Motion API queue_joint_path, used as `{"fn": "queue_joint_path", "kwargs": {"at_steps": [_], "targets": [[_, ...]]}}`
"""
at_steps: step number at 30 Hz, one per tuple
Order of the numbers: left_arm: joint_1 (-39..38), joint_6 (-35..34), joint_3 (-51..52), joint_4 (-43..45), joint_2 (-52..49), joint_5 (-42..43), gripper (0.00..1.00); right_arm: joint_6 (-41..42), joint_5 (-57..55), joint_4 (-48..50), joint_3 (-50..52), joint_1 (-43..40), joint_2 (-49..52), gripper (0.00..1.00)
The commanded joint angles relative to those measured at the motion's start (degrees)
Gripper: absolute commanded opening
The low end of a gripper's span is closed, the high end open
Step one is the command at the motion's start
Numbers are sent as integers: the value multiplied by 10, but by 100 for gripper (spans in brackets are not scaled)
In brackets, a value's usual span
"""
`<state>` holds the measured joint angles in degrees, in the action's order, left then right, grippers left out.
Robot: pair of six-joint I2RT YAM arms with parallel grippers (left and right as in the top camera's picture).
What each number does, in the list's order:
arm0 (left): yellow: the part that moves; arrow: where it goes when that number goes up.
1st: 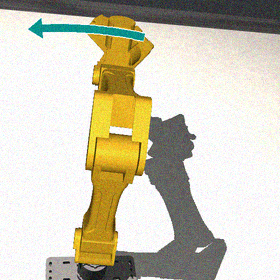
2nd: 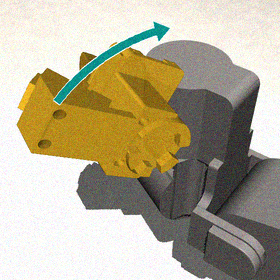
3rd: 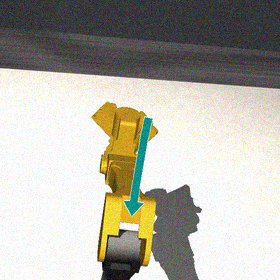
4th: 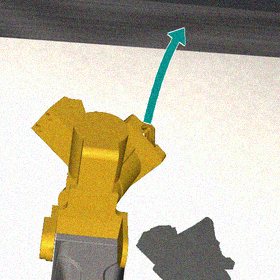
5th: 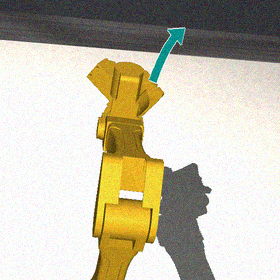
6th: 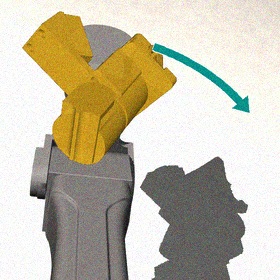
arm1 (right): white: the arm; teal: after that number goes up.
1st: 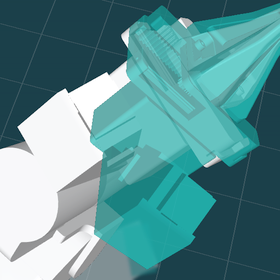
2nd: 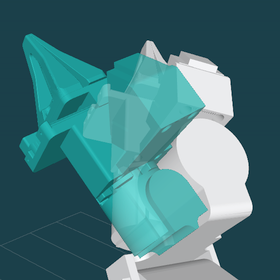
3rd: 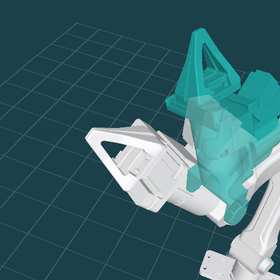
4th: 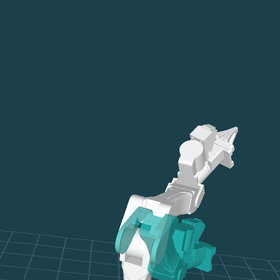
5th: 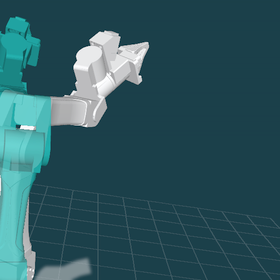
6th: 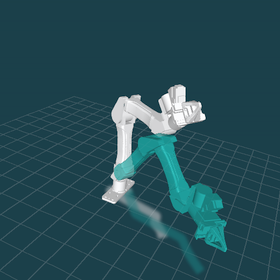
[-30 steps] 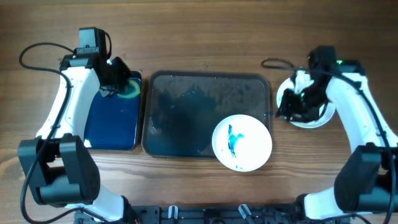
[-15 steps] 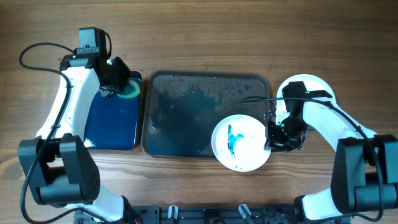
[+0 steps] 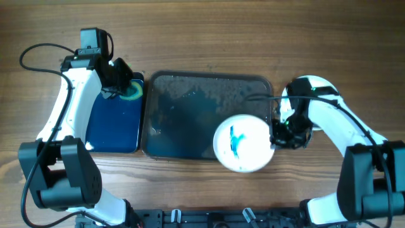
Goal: Clean dirty plates on tray and stack at the side
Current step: 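Grip the stained plate rim and drag it toward the tray center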
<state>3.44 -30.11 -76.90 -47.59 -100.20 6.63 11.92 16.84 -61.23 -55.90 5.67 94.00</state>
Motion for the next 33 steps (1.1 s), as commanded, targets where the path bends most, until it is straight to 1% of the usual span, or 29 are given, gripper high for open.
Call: {"fn": "queue_joint_path", "kwargs": {"at_steps": [1,3,5,9,12,16,22,23,24,25,26,29,31,33], "targets": [[0,-4,-8,1,2,-7,4,1,-19,2,-84,29,-25,4],[-1,-4,-8,2,2,-7,4,18,-42,22,-118,66,-23,4],[-9,-4,-8,1,2,-7,4,53,-86,66,-145,123,-12,4],[-33,-4,-8,2,2,-8,4,123,-96,150,-159,187,33,4],[-46,-4,-8,2,2,-14,4,168,-79,172,-173,205,76,4],[-53,-4,-8,6,2,-14,4,168,-48,169,-202,227,135,4],[-65,-4,-8,6,1,-14,4,238,0,197,-207,254,184,5],[-68,-4,-8,6,1,-14,4,240,0,198,-207,257,188,7],[-72,-4,-8,6,1,-14,4,236,0,196,-207,257,188,12],[-77,-4,-8,6,1,-14,4,217,0,196,-208,256,188,24],[-79,-4,-8,6,1,-14,4,193,2,197,-211,255,188,30],[-83,-4,-8,6,1,-14,4,117,-3,197,-230,249,188,41],[-85,-8,-8,8,1,-14,4,83,-26,216,-238,243,189,44],[-85,-19,-8,10,0,-14,4,71,-39,234,-238,240,199,43]]}}
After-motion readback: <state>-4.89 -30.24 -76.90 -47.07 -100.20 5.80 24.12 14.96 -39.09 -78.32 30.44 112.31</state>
